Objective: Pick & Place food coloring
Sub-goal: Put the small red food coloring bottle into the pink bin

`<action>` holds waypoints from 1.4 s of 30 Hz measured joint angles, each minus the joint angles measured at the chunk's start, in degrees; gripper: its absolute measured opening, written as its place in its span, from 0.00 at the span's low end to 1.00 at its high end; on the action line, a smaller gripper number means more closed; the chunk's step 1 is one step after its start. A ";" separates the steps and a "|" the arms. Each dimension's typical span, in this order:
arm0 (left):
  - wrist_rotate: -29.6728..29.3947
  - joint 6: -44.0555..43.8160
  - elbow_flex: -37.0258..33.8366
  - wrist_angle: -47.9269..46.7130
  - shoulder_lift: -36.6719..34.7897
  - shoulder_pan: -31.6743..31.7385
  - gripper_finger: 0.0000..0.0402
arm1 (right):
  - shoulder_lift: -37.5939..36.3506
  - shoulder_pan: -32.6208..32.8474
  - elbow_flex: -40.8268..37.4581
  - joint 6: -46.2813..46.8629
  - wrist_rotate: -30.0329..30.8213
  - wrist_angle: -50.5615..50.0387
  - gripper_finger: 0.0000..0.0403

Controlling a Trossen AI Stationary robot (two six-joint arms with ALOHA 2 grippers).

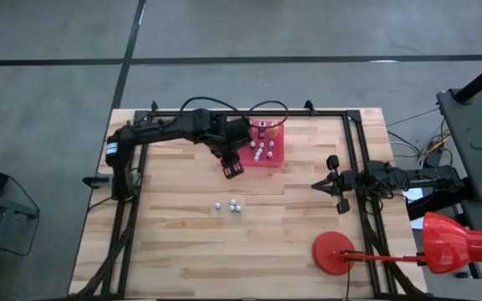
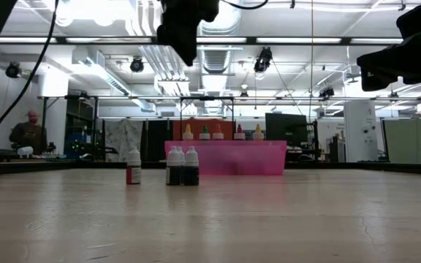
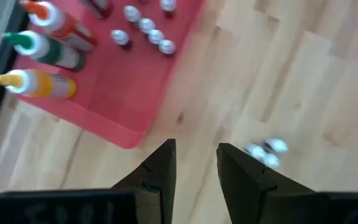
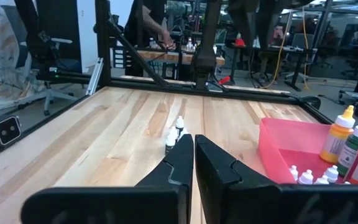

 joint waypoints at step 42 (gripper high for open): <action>4.71 -6.34 -23.97 18.22 -13.00 -1.31 0.09 | -0.02 0.02 0.01 0.00 0.01 -0.01 0.02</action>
